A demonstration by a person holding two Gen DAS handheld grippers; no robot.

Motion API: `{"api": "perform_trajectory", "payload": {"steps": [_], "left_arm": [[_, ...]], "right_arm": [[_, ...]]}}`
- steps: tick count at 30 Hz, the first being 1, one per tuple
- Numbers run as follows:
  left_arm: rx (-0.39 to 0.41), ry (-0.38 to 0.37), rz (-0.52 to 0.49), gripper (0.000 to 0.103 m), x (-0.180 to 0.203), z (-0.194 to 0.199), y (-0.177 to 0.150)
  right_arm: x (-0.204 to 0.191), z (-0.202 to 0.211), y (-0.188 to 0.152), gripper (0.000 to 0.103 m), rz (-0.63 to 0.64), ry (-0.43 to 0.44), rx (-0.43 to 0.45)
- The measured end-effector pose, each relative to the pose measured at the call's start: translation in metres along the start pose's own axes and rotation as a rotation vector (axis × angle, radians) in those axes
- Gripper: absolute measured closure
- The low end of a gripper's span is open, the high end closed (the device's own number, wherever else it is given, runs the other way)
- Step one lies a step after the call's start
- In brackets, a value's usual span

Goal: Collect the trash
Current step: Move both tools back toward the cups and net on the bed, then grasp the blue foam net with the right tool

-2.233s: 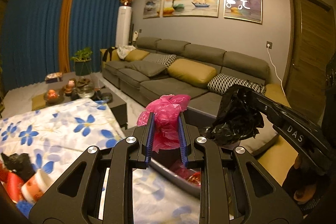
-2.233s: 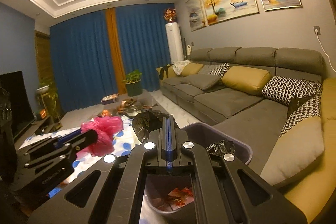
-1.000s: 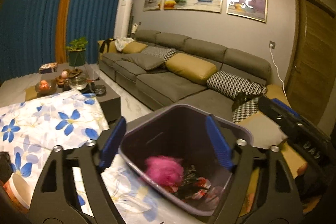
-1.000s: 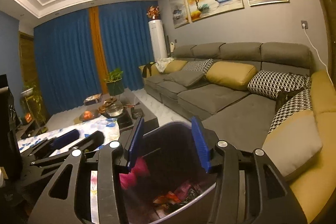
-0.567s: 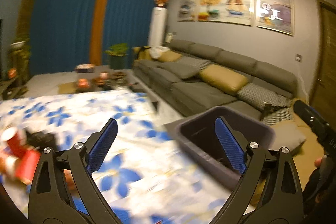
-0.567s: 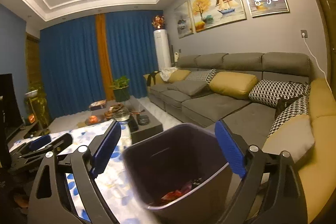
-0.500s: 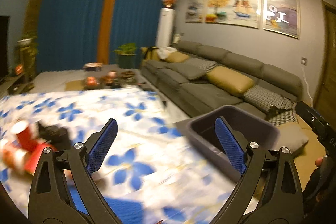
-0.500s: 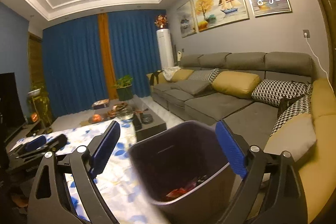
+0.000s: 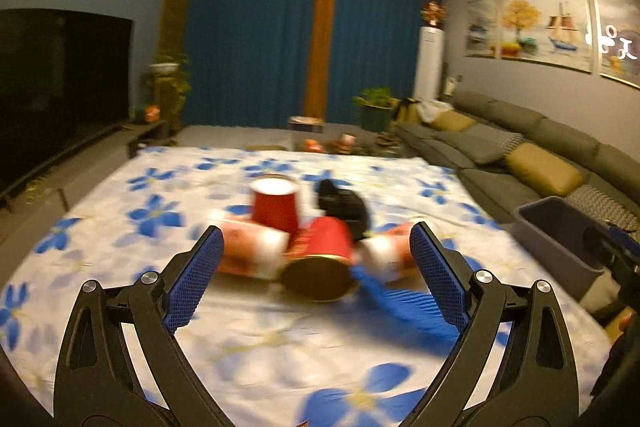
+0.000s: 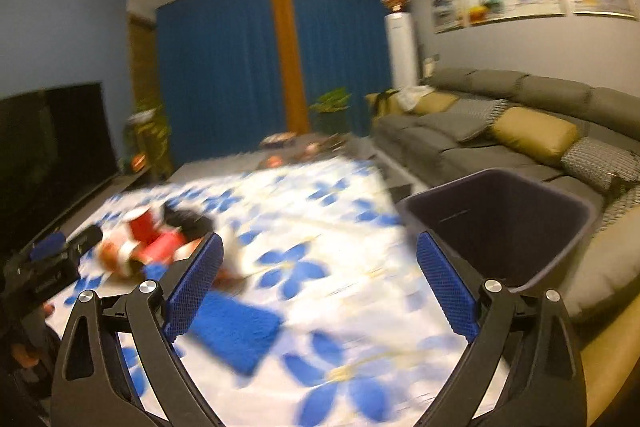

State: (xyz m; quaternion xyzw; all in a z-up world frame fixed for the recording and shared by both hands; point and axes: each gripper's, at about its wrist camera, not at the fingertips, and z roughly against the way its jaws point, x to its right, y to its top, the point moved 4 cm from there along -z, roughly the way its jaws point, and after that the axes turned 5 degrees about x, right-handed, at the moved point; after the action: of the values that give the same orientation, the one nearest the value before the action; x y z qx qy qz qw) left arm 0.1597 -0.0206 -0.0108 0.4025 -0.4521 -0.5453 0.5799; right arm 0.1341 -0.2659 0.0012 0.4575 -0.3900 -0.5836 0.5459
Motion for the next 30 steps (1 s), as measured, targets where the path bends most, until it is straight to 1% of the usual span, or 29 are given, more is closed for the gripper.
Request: {"api": "perform_trajectory", "payload": {"steps": [1,4,8,10,15,16,18,21,23,25,26,27,28,30], "left_arm": [[0.004,0.014,0.007,0.011,-0.008,0.003,0.0],[0.001,0.024,0.047,0.011,-0.029,0.007,0.0],[-0.001,0.038,0.077,0.011,-0.048,0.008,0.0],[-0.004,0.04,0.089,0.011,-0.053,0.008,0.0],[-0.012,0.046,0.085,0.011,-0.063,0.006,-0.004],[-0.013,0.047,0.083,0.011,-0.064,0.005,-0.004],[-0.02,0.048,0.084,0.011,-0.066,0.002,-0.006],[-0.029,0.044,0.086,0.011,-0.068,-0.001,-0.008],[-0.032,0.039,0.081,0.011,-0.067,-0.003,-0.009],[-0.036,0.032,0.071,0.011,-0.064,-0.004,-0.01],[-0.038,0.029,0.067,0.011,-0.063,-0.005,-0.01],[-0.044,0.023,0.061,0.011,-0.061,-0.007,-0.011],[-0.05,0.016,0.056,0.011,-0.059,-0.008,-0.012],[-0.062,0.003,0.039,0.011,-0.054,-0.012,-0.014]], "right_arm": [[-0.014,-0.005,-0.005,0.009,0.018,0.023,-0.018],[-0.048,-0.015,-0.023,0.01,0.06,0.072,-0.064],[-0.082,-0.031,-0.042,0.014,0.135,0.113,-0.128],[-0.09,-0.042,-0.049,0.024,0.165,0.121,-0.161],[-0.105,-0.063,-0.068,0.035,0.2,0.137,-0.239],[-0.108,-0.068,-0.07,0.039,0.209,0.147,-0.264],[-0.112,-0.072,-0.072,0.04,0.218,0.154,-0.277],[-0.121,-0.08,-0.076,0.046,0.261,0.155,-0.315],[-0.125,-0.088,-0.081,0.052,0.286,0.147,-0.347],[-0.128,-0.095,-0.085,0.068,0.3,0.145,-0.376],[-0.129,-0.097,-0.087,0.073,0.306,0.139,-0.385],[-0.128,-0.099,-0.088,0.086,0.31,0.134,-0.395],[-0.127,-0.101,-0.089,0.093,0.305,0.139,-0.409],[-0.124,-0.1,-0.088,0.097,0.287,0.15,-0.402]]}}
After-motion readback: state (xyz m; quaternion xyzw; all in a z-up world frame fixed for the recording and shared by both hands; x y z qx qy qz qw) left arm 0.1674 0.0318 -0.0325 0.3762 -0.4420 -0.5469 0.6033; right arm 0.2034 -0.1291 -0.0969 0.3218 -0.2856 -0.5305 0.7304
